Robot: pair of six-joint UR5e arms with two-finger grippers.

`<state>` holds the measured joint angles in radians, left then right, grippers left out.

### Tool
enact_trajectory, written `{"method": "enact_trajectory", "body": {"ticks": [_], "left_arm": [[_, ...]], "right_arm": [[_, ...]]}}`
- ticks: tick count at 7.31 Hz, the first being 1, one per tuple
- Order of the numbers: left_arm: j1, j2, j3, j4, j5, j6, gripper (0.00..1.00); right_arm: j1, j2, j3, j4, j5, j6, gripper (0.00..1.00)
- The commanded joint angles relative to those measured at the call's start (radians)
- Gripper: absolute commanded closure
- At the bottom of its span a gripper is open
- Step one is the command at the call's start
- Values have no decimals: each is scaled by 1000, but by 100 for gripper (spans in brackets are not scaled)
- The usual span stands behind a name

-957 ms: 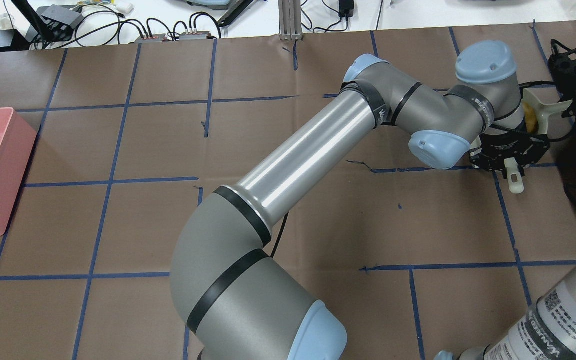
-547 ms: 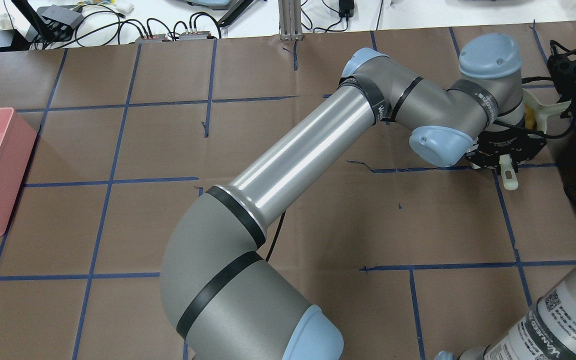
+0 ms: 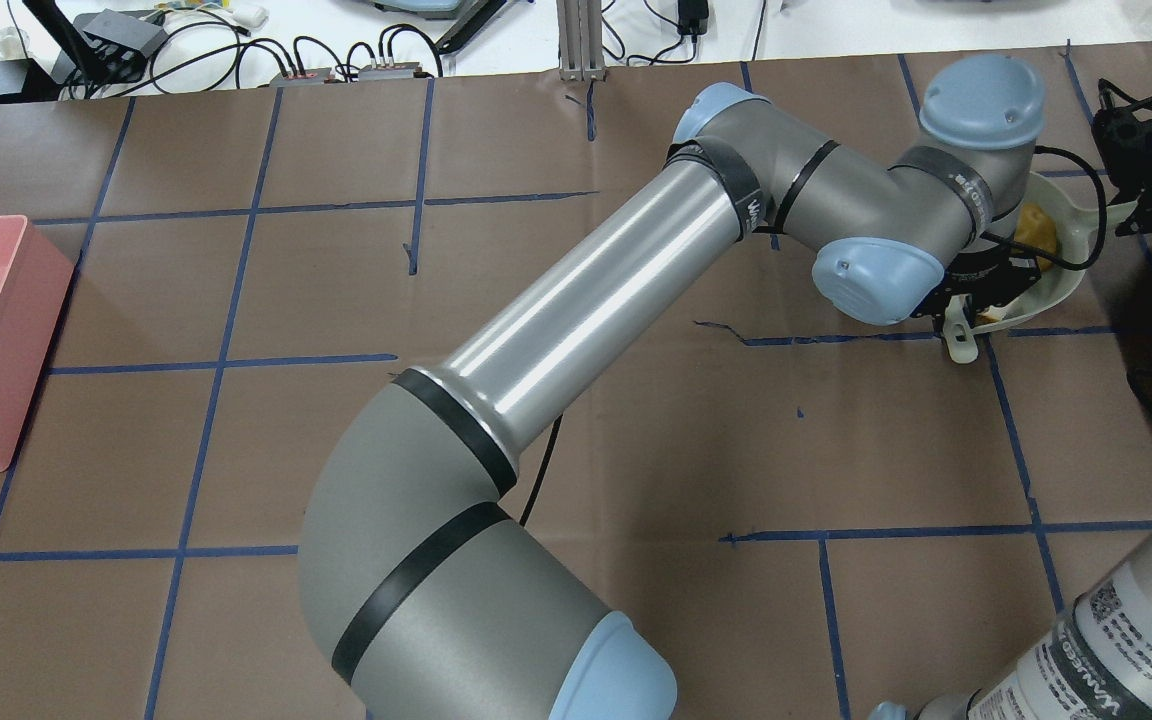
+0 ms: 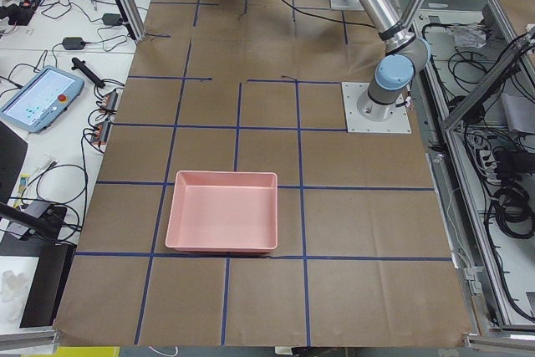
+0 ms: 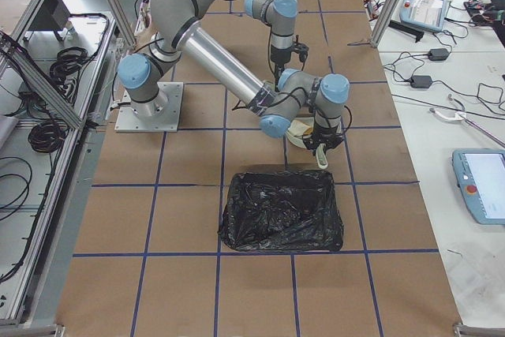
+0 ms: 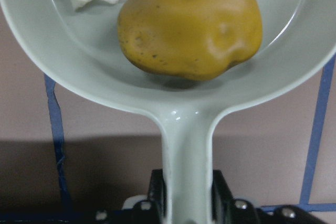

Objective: Sweep and dump trash in nearest bin
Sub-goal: 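Sweep the bread and potato into the dustpan with the left gripper's brush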

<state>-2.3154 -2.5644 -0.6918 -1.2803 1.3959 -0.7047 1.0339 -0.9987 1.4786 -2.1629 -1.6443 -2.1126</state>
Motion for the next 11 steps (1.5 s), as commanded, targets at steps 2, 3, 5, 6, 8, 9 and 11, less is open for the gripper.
{"method": "enact_trajectory", "body": {"ticks": [2, 3, 5, 6, 8, 9, 11], "left_arm": [[4, -13, 6, -31, 74, 5, 100], [4, -19, 14, -31, 66, -4, 100], [2, -66, 63, -31, 68, -7, 100], [2, -100, 121, -33, 61, -6, 100], [-2, -128, 158, -33, 23, -6, 100], [-5, -137, 163, -33, -29, -4, 100], [-9, -151, 202, -30, -170, -4, 100]], "right_arm": [[0, 0, 2, 0, 1, -1, 100], [0, 0, 2, 0, 1, -1, 100], [0, 0, 2, 0, 1, -1, 100], [0, 0, 3, 0, 3, -1, 100], [0, 0, 5, 0, 1, -1, 100], [0, 0, 5, 0, 3, -1, 100], [0, 0, 6, 0, 15, 0, 100]]}}
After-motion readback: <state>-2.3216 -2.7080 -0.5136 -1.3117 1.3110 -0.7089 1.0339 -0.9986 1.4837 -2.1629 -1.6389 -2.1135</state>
